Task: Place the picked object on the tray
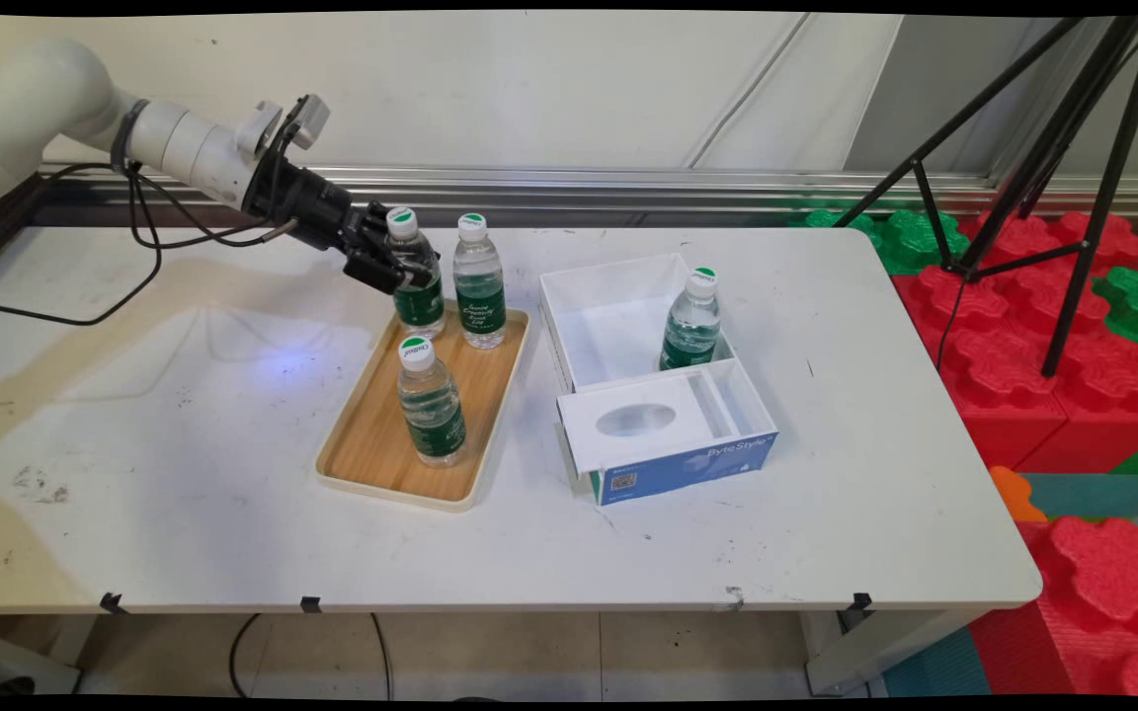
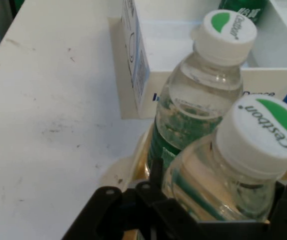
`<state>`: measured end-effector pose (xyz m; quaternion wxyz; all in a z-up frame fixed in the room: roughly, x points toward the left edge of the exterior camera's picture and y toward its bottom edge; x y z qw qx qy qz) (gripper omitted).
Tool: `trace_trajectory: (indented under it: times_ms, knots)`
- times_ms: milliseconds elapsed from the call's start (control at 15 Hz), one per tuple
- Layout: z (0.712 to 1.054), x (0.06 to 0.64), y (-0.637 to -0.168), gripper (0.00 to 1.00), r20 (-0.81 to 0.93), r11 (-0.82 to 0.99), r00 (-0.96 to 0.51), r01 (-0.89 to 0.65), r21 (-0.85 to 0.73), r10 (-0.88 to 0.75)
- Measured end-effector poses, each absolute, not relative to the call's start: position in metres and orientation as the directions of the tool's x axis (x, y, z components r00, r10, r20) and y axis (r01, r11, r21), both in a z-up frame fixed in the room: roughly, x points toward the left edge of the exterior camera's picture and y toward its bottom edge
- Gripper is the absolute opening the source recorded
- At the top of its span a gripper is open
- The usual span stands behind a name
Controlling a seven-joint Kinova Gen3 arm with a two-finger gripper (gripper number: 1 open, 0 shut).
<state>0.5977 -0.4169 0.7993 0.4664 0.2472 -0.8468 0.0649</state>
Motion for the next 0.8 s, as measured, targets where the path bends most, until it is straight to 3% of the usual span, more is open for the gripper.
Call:
trace_trajectory:
  times_ms: [600, 667, 800]
  knots:
    - [0.7937, 0.6045, -0.4094, 0.0, 0.812, 0.869, -0.452, -0.478, 0.128, -0.368]
    - [0.7936, 0.605, -0.4095, 1.0, 0.814, 0.87, -0.452, -0.477, 0.125, -0.366]
    - [0.7928, 0.606, -0.4096, 1.0, 0.814, 0.871, -0.454, -0.476, 0.123, -0.363]
